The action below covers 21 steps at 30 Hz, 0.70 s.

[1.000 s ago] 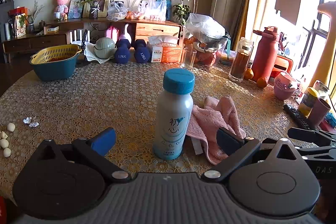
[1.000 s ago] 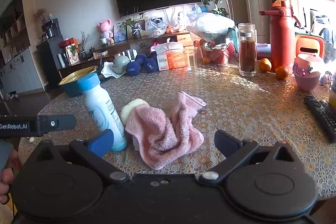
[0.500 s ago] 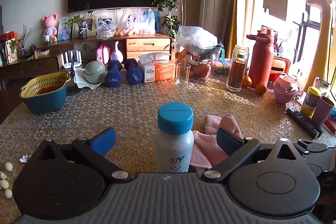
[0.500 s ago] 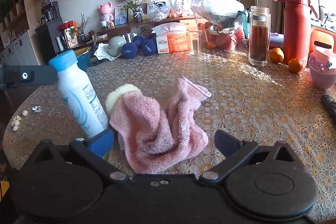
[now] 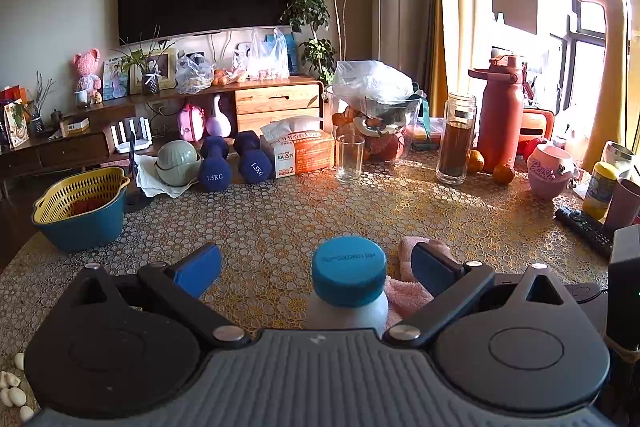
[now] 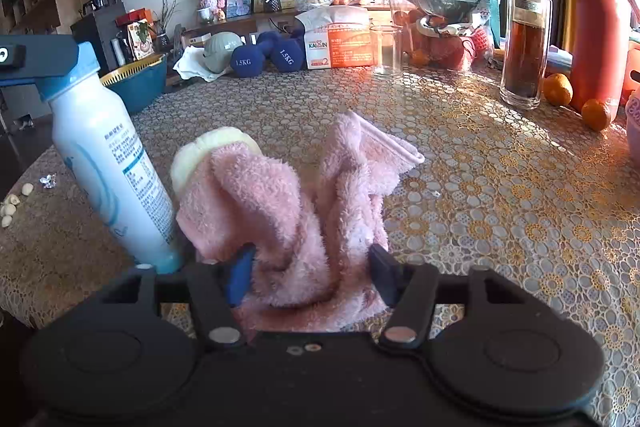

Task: Clean container
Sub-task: 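Close the left gripper on the white blue-capped bottle while the right gripper grasps the pink towel, then lift the bottle with the left gripper while the right gripper lifts the towel toward it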

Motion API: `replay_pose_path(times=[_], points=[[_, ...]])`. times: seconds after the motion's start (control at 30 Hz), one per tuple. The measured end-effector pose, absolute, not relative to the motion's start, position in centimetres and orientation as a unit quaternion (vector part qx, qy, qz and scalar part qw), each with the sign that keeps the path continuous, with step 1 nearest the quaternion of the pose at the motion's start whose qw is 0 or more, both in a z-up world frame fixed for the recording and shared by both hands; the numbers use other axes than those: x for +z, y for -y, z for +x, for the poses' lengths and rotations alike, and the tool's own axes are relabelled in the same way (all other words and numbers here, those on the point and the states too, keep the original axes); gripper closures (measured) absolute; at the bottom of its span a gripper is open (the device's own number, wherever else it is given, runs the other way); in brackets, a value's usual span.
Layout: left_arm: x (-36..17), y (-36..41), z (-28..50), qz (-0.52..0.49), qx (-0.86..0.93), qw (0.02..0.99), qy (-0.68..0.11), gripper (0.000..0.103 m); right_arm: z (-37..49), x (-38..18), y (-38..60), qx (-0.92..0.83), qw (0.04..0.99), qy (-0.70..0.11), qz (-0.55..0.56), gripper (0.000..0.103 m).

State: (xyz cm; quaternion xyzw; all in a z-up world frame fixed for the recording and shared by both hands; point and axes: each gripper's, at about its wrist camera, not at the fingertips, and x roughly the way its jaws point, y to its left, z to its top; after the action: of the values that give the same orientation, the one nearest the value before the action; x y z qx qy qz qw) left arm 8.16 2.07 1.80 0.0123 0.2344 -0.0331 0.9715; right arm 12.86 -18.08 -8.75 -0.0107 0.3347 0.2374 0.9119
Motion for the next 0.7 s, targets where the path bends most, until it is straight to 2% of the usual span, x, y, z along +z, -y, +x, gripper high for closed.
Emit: replay_pose_path(times=[0.03,0.07,0.17,0.3,0.5,0.57,0.6,0.7], points=[[1.9,-2.1,8.1,0.011,-0.031,0.972,-0.232,0.003,12.8,-8.5,18.2,0.242,0.911,-0.333,-0.006,0.063],[2.0,-2.2,8.0,0.009,-0.031,0.972,-0.232,0.007,12.8,-8.3,18.4,0.245,0.911,-0.333,0.001,0.067],[2.3,-2.5,7.8,0.0,-0.032,0.972,-0.231,0.02,13.1,-7.4,19.1,0.257,0.907,-0.331,0.035,0.074],[2.8,-2.5,7.8,0.0,-0.043,0.972,-0.231,0.035,13.2,-5.6,19.8,0.277,0.903,-0.319,0.079,0.077],[2.3,-1.8,9.1,0.012,-0.066,0.964,-0.256,0.036,13.1,-3.1,19.9,0.296,0.896,-0.307,0.126,0.081],[2.0,-2.0,9.7,0.002,-0.07,0.96,-0.27,0.05,13.1,-2.4,19.7,0.309,0.892,-0.3,0.138,0.092],[1.8,-2.3,10.1,-0.009,-0.073,0.958,-0.279,0.052,13.0,-2.1,19.5,0.315,0.891,-0.295,0.143,0.095],[1.6,-2.8,10.7,-0.028,-0.078,0.953,-0.29,0.063,12.9,-1.5,18.7,0.329,0.89,-0.288,0.131,0.097]])
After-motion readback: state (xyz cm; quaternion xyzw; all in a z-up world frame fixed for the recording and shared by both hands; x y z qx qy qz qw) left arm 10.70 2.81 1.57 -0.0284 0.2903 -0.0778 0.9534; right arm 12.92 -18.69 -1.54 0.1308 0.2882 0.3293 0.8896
